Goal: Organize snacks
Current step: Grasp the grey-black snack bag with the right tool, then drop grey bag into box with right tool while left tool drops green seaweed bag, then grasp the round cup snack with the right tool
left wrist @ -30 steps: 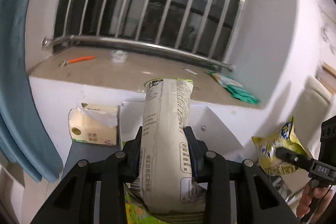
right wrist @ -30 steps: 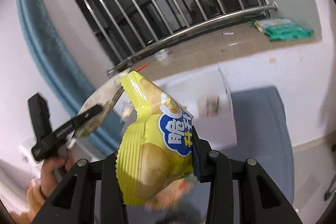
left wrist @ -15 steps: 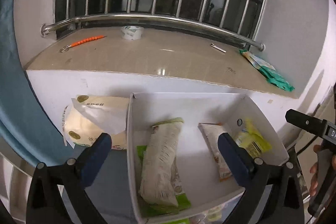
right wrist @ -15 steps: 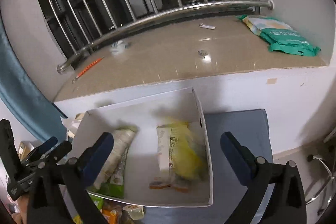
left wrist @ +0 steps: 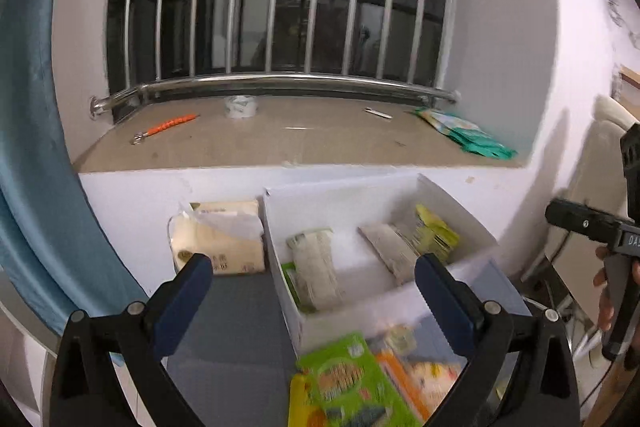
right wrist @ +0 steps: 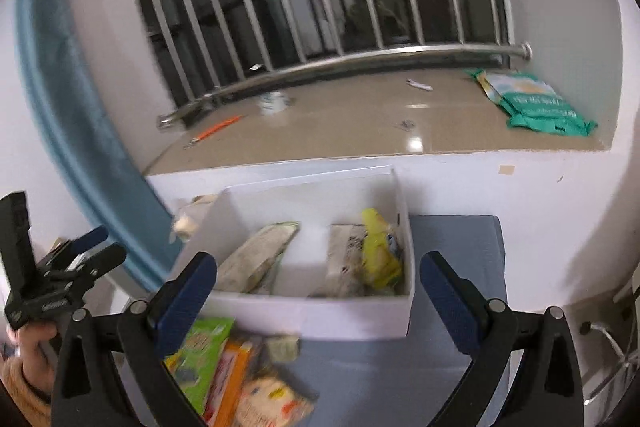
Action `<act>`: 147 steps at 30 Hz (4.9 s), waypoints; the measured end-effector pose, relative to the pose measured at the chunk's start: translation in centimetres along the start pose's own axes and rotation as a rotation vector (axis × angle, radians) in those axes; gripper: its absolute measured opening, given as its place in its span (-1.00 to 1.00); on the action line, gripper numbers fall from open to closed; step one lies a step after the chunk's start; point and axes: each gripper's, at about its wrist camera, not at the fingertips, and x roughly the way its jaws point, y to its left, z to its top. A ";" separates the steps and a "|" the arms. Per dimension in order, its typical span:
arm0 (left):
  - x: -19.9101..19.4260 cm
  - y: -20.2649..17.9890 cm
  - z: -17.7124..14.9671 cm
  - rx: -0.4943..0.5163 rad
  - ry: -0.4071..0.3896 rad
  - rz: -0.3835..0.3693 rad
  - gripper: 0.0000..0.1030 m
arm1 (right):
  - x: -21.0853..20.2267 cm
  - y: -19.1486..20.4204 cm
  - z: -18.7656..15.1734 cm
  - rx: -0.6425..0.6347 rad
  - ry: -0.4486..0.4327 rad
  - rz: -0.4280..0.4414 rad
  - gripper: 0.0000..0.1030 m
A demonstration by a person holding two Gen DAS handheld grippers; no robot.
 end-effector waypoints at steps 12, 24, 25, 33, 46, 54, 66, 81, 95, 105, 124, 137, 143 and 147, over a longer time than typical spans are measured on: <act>-5.6 -1.4 -10.0 -0.034 0.094 -0.085 0.99 | -7.8 2.8 -12.0 -0.011 0.004 0.071 1.00; -10.1 -1.8 -15.3 -0.135 0.077 -0.110 0.99 | -9.0 3.8 -22.5 -0.076 0.159 -0.093 1.00; -10.2 -1.8 -15.1 -0.135 0.075 -0.112 0.99 | -8.8 4.3 -22.8 -0.111 0.163 -0.126 1.00; -9.8 -1.8 -15.6 -0.155 0.090 -0.114 0.99 | -4.7 10.1 -24.5 -0.338 0.125 -0.426 1.00; -9.3 -0.6 -16.6 -0.181 0.123 -0.094 0.99 | 1.8 11.6 -25.4 -0.401 0.143 -0.590 0.20; -8.4 -0.9 -16.4 -0.170 0.144 -0.096 0.99 | -1.7 8.7 -23.5 -0.229 0.145 -0.398 -0.20; 1.5 -3.9 -12.0 -0.128 0.332 -0.080 0.99 | -9.3 2.5 -20.5 0.203 -0.004 0.053 -0.20; 3.4 -4.2 -11.4 -0.107 0.306 -0.049 0.17 | -11.4 0.2 -21.4 0.259 -0.024 0.056 -0.19; -1.6 -2.3 -1.3 -0.113 0.036 -0.137 0.18 | -6.1 0.7 -9.5 0.201 -0.066 0.241 -0.19; 10.7 -1.9 5.8 -0.094 0.119 -0.109 0.31 | 9.1 -1.0 4.0 0.241 0.133 0.276 -0.17; 8.3 -0.8 3.8 -0.054 0.141 -0.055 0.99 | 8.5 -2.6 4.6 0.264 0.022 0.168 1.00; -4.0 -3.1 -1.7 0.033 0.055 -0.162 0.99 | -3.4 3.3 -2.0 -0.046 -0.055 0.179 1.00; -6.6 -2.7 -6.1 -0.026 0.080 -0.163 0.99 | -6.5 4.0 -8.4 -0.056 -0.047 0.145 1.00; -7.6 -2.3 -9.7 -0.093 0.119 -0.181 0.99 | -8.2 3.6 -13.1 -0.029 -0.052 0.057 1.00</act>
